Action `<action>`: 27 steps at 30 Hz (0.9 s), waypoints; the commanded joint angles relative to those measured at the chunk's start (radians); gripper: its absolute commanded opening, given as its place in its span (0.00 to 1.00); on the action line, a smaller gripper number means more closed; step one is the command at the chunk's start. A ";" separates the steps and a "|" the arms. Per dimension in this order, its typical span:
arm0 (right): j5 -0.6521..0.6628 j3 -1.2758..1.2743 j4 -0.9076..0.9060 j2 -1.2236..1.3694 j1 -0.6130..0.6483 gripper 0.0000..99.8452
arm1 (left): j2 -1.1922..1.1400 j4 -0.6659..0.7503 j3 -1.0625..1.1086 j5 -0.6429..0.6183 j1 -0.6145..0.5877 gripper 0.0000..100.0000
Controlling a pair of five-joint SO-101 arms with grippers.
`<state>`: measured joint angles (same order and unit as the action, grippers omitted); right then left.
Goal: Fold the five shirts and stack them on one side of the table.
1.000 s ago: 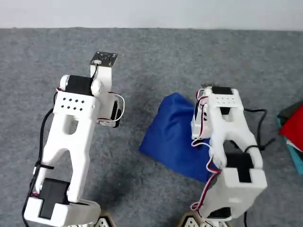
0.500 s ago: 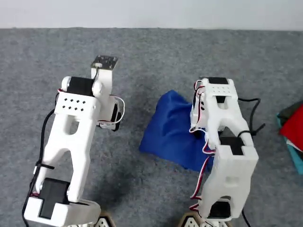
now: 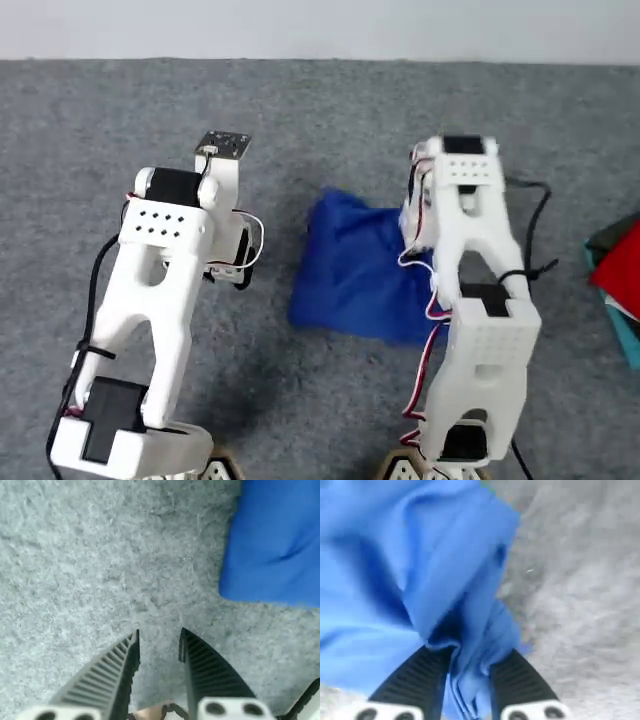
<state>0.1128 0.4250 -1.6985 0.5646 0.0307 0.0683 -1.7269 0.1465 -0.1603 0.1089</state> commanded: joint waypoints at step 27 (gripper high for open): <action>0.336 0.353 0.441 -0.236 -0.989 0.01 | 0.040 -0.002 0.053 -0.012 -0.137 0.13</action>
<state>0.4350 0.7273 -1.2950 0.3069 -0.9175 0.0683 -1.7269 0.1972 -0.1603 -0.0230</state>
